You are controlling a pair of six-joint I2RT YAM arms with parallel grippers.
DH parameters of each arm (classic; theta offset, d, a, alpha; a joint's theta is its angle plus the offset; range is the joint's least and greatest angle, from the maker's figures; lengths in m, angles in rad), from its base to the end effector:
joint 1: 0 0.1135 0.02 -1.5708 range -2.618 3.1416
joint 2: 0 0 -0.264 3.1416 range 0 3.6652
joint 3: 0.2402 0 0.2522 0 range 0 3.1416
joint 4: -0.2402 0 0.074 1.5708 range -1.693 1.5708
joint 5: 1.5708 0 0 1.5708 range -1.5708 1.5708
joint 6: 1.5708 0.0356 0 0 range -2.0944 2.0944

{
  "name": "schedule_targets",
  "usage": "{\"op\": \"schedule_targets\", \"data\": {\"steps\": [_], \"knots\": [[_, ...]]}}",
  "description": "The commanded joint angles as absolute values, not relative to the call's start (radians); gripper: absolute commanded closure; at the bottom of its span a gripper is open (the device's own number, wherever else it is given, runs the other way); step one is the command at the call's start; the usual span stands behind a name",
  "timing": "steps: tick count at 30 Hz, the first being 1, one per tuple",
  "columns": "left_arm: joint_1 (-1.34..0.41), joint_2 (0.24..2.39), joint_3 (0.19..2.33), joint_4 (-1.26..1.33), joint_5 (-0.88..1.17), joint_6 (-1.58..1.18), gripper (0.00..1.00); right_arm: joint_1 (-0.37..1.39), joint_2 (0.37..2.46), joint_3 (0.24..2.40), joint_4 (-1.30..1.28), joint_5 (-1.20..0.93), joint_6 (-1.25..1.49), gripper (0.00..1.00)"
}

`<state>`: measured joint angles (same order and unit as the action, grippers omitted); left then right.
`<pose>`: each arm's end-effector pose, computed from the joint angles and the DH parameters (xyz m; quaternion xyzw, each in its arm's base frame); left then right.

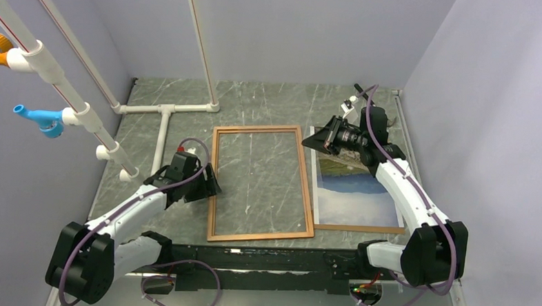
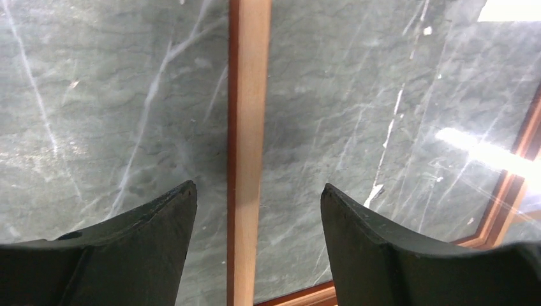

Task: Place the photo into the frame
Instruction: Place the photo frame item in the photo frame.

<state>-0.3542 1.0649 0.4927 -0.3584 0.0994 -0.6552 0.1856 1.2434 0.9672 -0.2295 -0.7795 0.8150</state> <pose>0.1825 -0.0712 0.1745 -0.1267 0.9397 -0.1932 0.2523 0.2647 0.0752 0.3063 0.0632 0.8175 0.5125 0.2551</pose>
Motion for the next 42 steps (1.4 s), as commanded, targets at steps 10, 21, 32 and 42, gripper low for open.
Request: {"op": "schedule_targets", "data": {"steps": [10,21,32,42], "knots": [[-0.284,1.040,0.531,-0.458,0.027,-0.607,0.33,0.271,1.278,0.914,-0.028,-0.777,0.922,1.00],[-0.278,1.098,0.518,-0.427,0.043,-0.602,0.44,0.303,1.321,0.906,0.036,-0.742,0.976,1.00],[-0.278,1.143,0.514,-0.414,0.029,-0.601,0.58,0.321,1.380,0.889,0.106,-0.729,1.029,1.00],[-0.277,1.140,0.518,-0.431,0.015,-0.595,0.60,0.332,1.424,0.889,0.155,-0.727,1.062,1.00]]}}
